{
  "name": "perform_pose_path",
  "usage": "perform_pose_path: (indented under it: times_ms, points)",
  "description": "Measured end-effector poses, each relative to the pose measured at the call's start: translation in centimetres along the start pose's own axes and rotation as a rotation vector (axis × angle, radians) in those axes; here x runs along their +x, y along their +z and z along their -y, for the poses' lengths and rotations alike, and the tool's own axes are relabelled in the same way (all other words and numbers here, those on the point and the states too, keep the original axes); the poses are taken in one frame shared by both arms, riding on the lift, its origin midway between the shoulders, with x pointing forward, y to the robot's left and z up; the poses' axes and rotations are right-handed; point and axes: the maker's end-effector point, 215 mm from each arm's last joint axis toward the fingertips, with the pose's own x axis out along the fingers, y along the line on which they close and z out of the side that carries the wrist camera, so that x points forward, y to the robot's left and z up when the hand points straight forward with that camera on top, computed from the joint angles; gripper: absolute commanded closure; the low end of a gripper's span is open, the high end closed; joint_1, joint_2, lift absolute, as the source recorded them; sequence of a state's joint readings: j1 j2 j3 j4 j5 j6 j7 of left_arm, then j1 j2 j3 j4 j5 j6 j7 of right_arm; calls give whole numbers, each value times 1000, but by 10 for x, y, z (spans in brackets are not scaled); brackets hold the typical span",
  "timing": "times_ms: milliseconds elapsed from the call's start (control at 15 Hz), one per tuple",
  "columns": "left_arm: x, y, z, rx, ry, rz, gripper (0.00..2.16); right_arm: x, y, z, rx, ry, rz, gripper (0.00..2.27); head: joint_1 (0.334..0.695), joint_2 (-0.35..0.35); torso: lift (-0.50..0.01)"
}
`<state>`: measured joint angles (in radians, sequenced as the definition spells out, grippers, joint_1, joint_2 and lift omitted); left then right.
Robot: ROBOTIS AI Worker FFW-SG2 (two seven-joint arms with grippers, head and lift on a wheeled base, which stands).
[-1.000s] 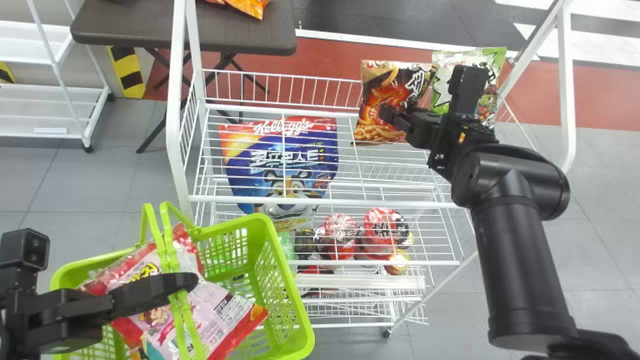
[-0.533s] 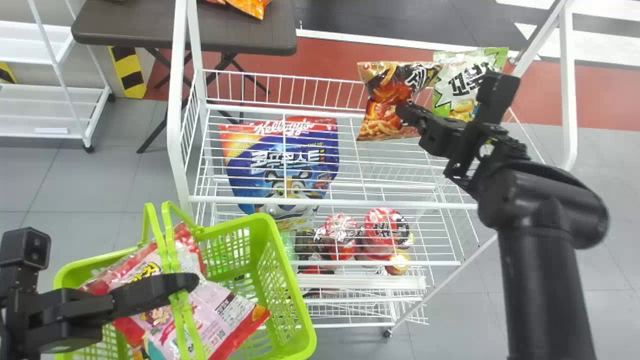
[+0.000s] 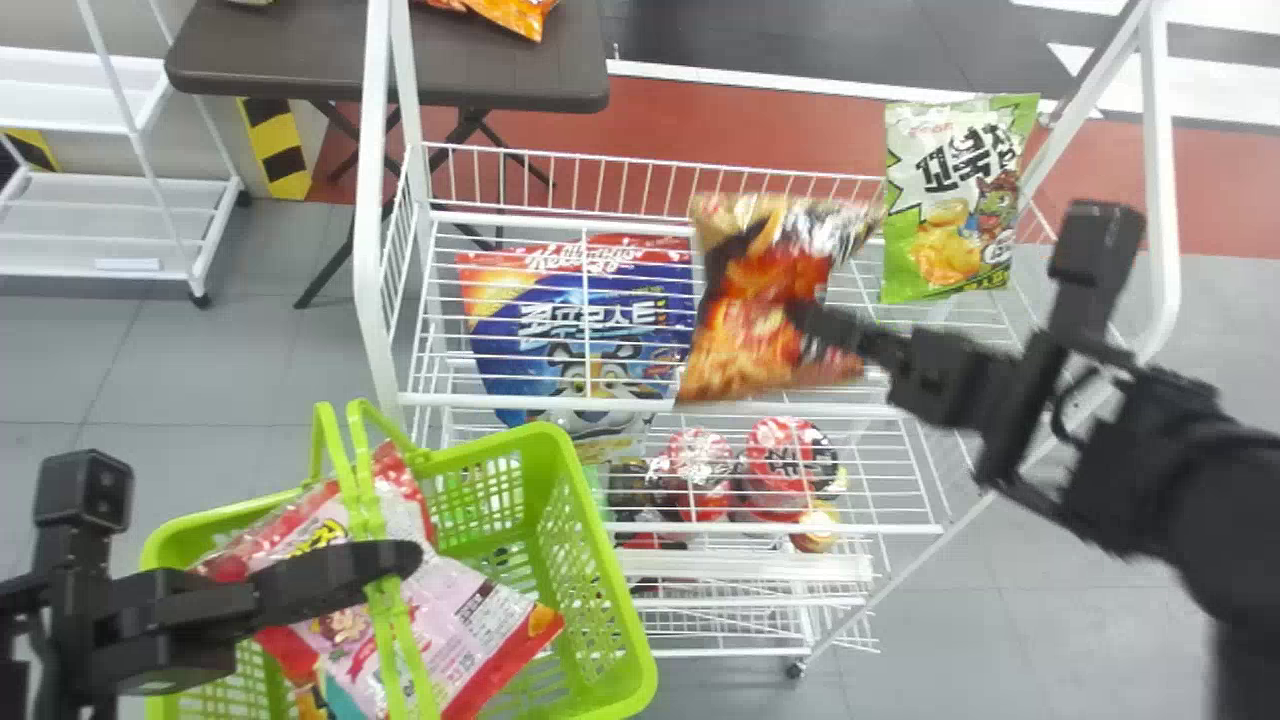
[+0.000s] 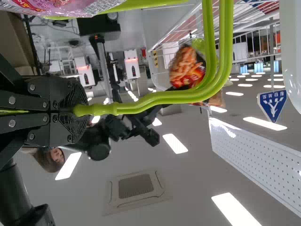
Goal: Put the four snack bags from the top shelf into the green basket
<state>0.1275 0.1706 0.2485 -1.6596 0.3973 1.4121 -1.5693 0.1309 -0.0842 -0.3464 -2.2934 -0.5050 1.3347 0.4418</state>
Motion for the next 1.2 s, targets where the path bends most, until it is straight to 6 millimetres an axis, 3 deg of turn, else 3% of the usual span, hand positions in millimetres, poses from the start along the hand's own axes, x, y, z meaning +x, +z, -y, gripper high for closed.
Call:
perform_pose_path:
  times_ms: [133, 267, 400, 800, 1200]
  points:
    - [0, 1, 0, 1, -1, 1, 2148, -20, -38, -39, 53, 93, -114, 2253, 695, -70, 0]
    - [1, 1, 0, 0, -2, 0, 2148, -33, -47, -72, 62, 178, -139, 2253, 695, -26, 0]
    - [2, 0, 0, -3, -5, 1, 2148, -34, -50, -94, 66, 236, -144, 2253, 695, -1, 0]
    - [7, -2, 1, -9, -17, -2, 2148, 9, -116, -138, 106, 335, -321, 2253, 695, 124, 0]
    - [30, -6, 13, -28, -66, -49, 2148, 42, -187, -155, 111, 342, -511, 2250, 695, 184, 0]
